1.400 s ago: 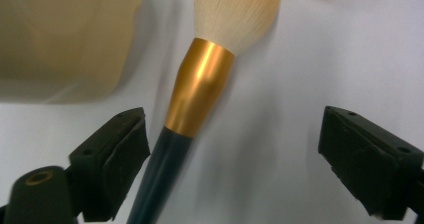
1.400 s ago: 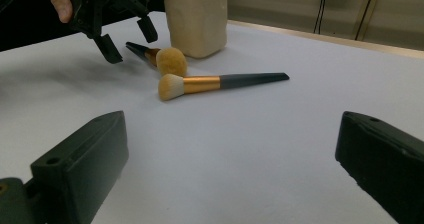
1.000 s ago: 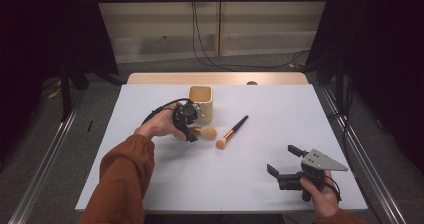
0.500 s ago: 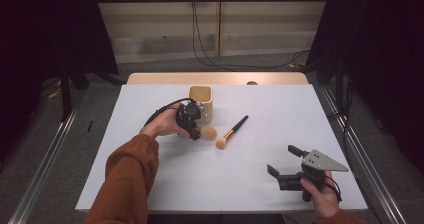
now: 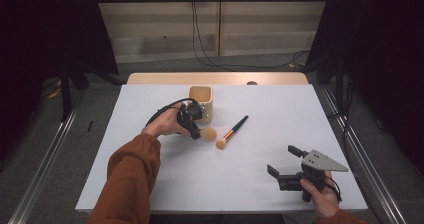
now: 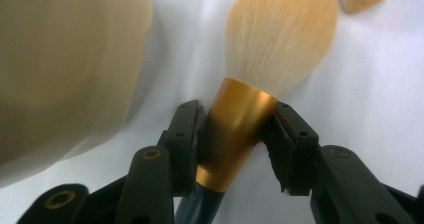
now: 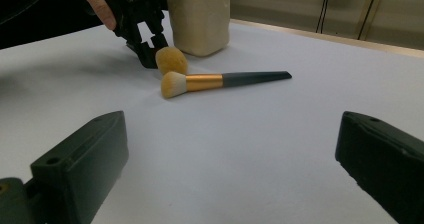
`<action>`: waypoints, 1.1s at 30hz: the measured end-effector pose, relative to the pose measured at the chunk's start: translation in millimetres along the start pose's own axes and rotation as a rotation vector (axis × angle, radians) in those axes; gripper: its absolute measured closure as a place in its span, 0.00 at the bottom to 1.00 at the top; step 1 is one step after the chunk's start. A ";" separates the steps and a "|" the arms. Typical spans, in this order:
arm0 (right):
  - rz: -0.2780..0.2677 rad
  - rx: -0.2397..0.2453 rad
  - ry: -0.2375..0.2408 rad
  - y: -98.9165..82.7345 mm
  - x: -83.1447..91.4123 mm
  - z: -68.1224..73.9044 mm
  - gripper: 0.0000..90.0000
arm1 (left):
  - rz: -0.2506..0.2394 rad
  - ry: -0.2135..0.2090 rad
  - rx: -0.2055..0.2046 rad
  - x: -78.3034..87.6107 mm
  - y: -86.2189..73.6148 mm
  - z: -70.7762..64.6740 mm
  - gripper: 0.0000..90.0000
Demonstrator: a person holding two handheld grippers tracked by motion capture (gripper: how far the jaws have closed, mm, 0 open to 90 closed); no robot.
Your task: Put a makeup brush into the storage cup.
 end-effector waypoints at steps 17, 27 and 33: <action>0.006 0.001 0.004 -0.7 -0.4 0.3 0.00 | 0.018 -0.002 -0.004 1.3 0.2 -2.4 0.73; 0.006 0.002 0.000 -0.6 0.2 0.2 0.00 | -0.056 -0.010 0.060 13.2 -4.4 -1.2 0.74; 0.008 0.001 -0.001 -0.6 0.3 0.4 0.00 | -0.129 -0.019 0.089 22.1 -4.7 -4.4 0.74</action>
Point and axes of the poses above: each handheld gripper's, and its own axes: x roughly backward along the jaws, y roughly out of its top, z roughly to its left, the point moved 5 cm from there along -x, roughly forward along the jaws, and after that the axes turned 12 degrees about -y, right-handed, at the moved point
